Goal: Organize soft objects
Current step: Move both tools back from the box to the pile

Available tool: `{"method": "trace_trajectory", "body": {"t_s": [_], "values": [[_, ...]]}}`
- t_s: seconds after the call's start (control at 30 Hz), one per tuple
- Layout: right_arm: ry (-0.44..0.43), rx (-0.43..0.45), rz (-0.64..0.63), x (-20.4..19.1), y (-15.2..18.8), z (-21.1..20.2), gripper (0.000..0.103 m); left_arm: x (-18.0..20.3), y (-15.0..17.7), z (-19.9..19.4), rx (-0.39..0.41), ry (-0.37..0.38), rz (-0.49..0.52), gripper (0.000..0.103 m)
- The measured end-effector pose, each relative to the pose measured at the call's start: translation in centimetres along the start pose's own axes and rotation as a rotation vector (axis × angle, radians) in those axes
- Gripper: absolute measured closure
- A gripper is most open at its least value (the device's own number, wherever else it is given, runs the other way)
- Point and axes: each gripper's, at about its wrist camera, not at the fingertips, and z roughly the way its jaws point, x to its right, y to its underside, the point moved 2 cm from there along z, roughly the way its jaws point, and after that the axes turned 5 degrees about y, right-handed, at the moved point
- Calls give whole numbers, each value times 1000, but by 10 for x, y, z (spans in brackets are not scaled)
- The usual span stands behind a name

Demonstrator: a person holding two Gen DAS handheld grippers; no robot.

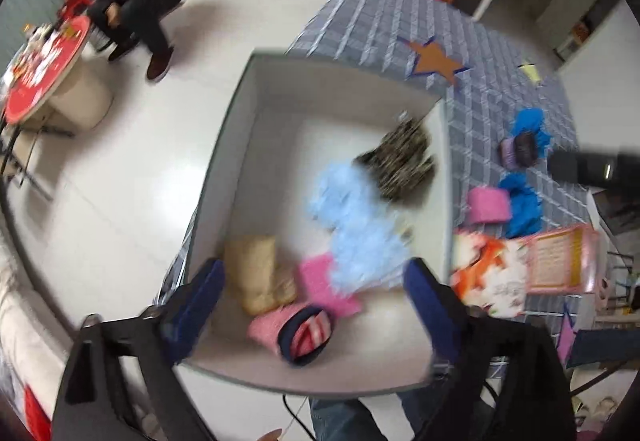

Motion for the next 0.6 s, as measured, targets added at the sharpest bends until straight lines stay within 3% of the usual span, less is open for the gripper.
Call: {"method": "trace_trajectory", "body": {"t_s": [0.23,0.47,0.6], "values": [[39,14,301,118,27,-31,10,71,-43,-5,22,72,176,0],[56,25,561,215,67,-43,10,150,-69,25,-62,82,360,0],[50,-9,641,248,89,-31,10,187,-84,45,-97,72,423,0]]}}
